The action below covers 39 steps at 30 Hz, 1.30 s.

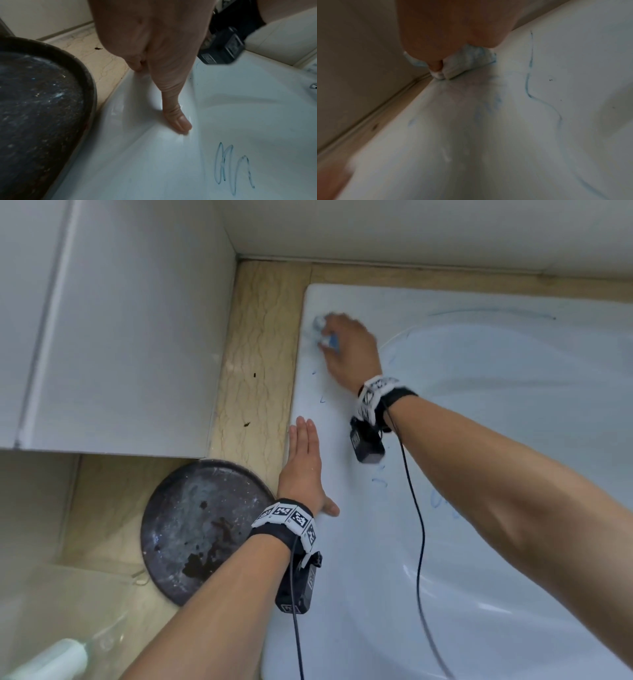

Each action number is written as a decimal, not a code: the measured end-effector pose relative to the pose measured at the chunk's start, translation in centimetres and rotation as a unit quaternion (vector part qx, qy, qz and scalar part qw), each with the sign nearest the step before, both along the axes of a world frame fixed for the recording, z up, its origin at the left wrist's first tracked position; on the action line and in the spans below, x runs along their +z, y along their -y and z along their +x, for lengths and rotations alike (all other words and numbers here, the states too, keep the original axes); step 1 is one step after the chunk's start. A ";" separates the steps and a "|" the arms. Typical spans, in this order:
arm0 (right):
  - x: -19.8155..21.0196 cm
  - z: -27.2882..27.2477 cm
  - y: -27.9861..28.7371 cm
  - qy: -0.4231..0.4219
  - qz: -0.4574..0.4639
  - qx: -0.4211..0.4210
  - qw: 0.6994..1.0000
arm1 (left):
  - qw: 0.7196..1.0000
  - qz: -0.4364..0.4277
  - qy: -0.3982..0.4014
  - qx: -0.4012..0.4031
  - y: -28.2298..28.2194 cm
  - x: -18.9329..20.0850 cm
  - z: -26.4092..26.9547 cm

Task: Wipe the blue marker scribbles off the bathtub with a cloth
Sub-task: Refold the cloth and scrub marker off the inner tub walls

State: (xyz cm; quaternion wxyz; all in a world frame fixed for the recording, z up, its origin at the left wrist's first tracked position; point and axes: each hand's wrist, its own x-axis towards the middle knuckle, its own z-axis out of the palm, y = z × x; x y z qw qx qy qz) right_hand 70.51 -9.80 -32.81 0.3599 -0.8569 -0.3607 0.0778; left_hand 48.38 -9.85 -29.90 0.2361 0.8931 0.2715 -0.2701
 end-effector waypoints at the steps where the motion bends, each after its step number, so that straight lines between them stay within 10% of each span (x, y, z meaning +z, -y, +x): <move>1: 0.0 -1.6 1.0 0.000 -0.003 0.061 0.998 | 1.000 -0.002 -0.003 -0.003 0.0 0.0 0.0; 5: 0.2 -3.5 3.8 0.012 -0.016 0.292 0.956 | 1.000 0.013 -0.014 -0.014 0.0 0.4 0.3; 11: 0.8 1.4 -1.3 0.006 -0.057 0.026 0.998 | 0.999 0.027 -0.026 -0.015 0.2 0.4 0.3; 20: -0.5 -4.8 6.4 0.030 -0.014 0.277 0.960 | 1.000 0.008 -0.006 0.008 0.5 0.7 0.1; 26: 0.2 -0.7 2.0 0.019 -0.014 -0.022 0.999 | 1.000 0.005 -0.007 0.007 0.4 0.5 0.0; 33: -0.8 -7.8 8.9 0.037 0.026 0.263 0.964 | 1.000 -0.009 0.003 0.020 0.3 0.4 -0.3; 39: -1.6 0.2 4.8 0.058 0.042 -0.076 0.995 | 1.000 0.012 0.000 0.010 0.5 0.1 -0.4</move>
